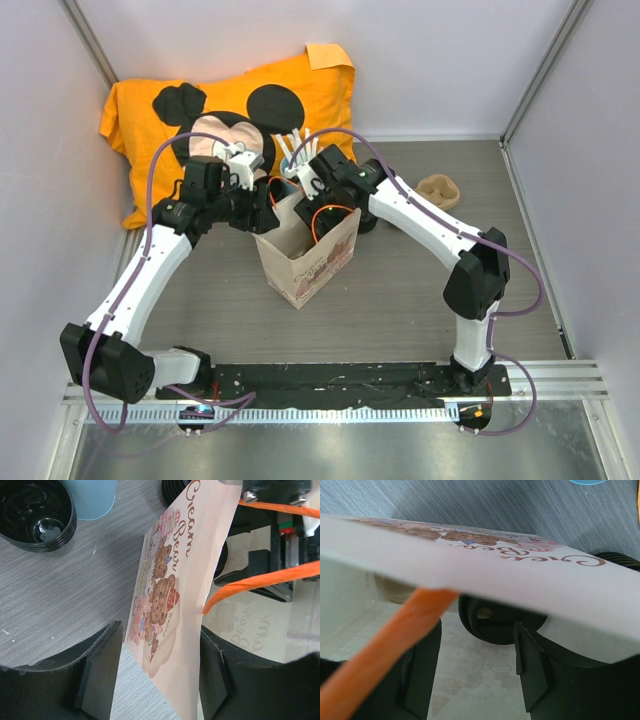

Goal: Pack the takeout coffee

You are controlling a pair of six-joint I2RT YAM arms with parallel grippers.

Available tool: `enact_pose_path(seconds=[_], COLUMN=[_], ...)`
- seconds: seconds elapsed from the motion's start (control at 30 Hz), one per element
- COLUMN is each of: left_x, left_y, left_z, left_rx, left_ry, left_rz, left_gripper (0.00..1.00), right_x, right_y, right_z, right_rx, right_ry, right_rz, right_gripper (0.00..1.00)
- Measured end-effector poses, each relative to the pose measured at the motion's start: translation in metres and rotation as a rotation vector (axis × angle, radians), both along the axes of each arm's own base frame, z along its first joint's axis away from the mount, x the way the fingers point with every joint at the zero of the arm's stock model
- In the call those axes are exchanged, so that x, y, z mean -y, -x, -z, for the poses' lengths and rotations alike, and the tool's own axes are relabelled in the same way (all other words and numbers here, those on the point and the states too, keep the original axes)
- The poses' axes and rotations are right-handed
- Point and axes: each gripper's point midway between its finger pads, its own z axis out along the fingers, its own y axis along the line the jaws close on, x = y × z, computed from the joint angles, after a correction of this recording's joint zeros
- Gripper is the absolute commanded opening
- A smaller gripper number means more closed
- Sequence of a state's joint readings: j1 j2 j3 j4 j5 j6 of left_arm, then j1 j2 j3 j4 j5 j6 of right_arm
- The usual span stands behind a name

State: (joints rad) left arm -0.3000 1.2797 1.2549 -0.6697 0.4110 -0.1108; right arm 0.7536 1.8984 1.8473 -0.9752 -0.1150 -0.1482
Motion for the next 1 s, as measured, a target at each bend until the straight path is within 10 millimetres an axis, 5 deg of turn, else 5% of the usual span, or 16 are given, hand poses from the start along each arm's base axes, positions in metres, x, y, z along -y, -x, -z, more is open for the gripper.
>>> enact_pose_path(seconds=[1.0], left_x=[-0.001], left_y=[-0.001], left_z=[0.000], left_rx=[0.006], left_ry=[-0.006], left_rz=[0.003], left_gripper=[0.62], right_x=[-0.002], right_y=[0.010], right_z=[-0.033], right_rx=[0.020], right_ry=[-0.050], right_rz=[-0.069], right_gripper=[0.71])
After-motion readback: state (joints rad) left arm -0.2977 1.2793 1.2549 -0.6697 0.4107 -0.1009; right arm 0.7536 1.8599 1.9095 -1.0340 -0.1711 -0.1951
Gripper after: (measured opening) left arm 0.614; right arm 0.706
